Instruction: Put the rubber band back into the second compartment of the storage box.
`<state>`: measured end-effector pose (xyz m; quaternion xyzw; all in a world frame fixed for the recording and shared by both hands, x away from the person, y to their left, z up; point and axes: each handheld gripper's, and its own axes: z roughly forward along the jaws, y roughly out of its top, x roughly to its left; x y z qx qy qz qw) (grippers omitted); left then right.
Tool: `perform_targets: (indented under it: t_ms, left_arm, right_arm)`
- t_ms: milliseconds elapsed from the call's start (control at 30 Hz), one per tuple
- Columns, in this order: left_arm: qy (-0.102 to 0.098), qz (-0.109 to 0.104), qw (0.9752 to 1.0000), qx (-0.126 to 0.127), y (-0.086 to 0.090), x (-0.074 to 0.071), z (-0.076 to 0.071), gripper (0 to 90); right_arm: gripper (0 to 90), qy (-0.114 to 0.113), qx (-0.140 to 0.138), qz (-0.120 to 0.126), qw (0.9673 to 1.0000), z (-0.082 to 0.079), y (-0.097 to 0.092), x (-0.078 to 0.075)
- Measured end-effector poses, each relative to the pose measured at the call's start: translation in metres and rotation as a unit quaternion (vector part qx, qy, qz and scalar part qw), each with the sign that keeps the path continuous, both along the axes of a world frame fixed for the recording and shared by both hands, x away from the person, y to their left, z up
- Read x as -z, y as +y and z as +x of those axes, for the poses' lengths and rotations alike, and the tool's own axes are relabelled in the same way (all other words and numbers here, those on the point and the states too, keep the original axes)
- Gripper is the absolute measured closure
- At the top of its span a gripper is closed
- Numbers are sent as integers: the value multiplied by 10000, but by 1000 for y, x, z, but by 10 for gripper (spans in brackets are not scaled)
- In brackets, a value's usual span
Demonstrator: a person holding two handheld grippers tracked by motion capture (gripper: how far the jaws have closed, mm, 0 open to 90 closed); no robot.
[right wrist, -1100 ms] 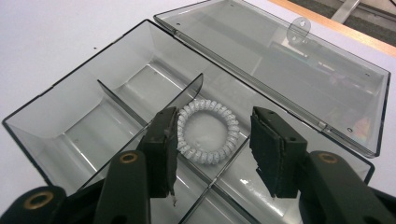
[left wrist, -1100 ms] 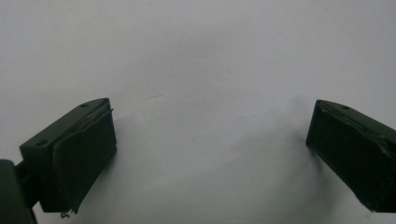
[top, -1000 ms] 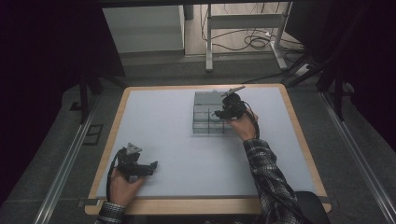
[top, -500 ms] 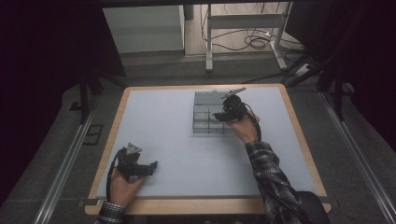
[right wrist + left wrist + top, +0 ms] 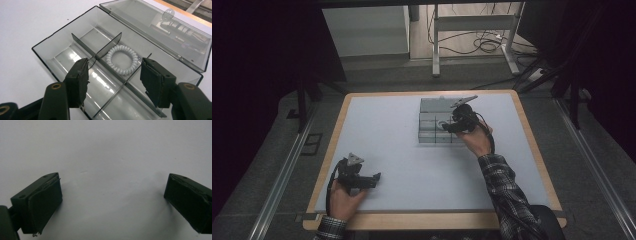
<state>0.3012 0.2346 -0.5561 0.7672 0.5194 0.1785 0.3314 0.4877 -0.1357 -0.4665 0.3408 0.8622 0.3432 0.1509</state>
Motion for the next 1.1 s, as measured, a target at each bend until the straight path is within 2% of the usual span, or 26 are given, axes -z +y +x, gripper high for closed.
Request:
perform_targets:
  t_ms: [267,400,933,1100]
  left_arm:
    - [1,1,10000,0,0,0,0,17]
    - [2,-1,10000,1,0,0,0,17]
    - [2,2,10000,1,0,0,0,17]
    - [3,1,10000,2,0,0,0,17]
  right_arm:
    - [366,-2,-42,25,10000,-7,-7,0]
    - [333,92,-75,29,9999,-10,-11,2]
    - [256,16,-135,-155,9998,-23,-18,3]
    - [212,56,-181,-101,9998,-26,-22,3]
